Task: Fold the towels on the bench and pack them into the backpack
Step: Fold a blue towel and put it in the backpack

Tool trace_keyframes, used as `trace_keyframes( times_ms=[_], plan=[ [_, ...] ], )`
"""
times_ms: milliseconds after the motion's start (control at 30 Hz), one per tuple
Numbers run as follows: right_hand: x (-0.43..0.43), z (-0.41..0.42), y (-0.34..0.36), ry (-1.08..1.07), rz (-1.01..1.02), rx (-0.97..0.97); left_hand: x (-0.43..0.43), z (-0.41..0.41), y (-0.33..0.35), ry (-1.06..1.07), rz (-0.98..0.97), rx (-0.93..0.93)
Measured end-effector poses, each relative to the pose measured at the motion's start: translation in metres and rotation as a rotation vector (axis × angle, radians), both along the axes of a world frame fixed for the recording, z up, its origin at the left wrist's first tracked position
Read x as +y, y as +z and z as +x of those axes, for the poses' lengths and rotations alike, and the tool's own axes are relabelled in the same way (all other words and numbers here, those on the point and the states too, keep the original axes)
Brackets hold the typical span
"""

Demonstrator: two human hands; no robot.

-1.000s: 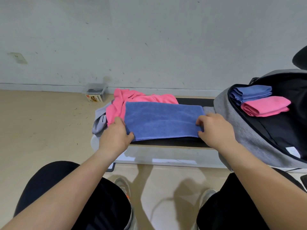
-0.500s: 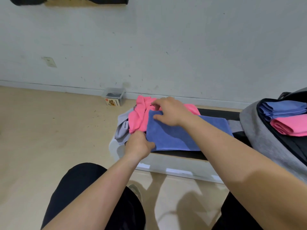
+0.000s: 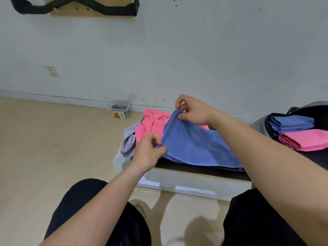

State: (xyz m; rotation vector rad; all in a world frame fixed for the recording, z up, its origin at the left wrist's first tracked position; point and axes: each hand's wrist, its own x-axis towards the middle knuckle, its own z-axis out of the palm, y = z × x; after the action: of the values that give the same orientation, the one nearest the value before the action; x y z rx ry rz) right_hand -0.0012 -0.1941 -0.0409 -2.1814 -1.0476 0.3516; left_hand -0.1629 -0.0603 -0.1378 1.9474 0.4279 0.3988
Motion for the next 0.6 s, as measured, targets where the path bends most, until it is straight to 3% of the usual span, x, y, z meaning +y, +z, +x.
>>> trace_keyframes(
  times_ms=[233, 467, 600],
  plan=[
    [-0.027, -0.003, 0.013, 0.063, -0.163, -0.115, -0.015, 0.000, 0.012, 0.002, -0.119, 0.023],
    [-0.031, -0.001, 0.016, 0.019, -0.264, -0.157, -0.016, 0.001, 0.012, 0.003, -0.076, 0.007],
    [-0.028, 0.001, 0.017, 0.024, -0.316, -0.215, -0.013, 0.005, 0.011, -0.038, -0.189, 0.032]
  ],
)
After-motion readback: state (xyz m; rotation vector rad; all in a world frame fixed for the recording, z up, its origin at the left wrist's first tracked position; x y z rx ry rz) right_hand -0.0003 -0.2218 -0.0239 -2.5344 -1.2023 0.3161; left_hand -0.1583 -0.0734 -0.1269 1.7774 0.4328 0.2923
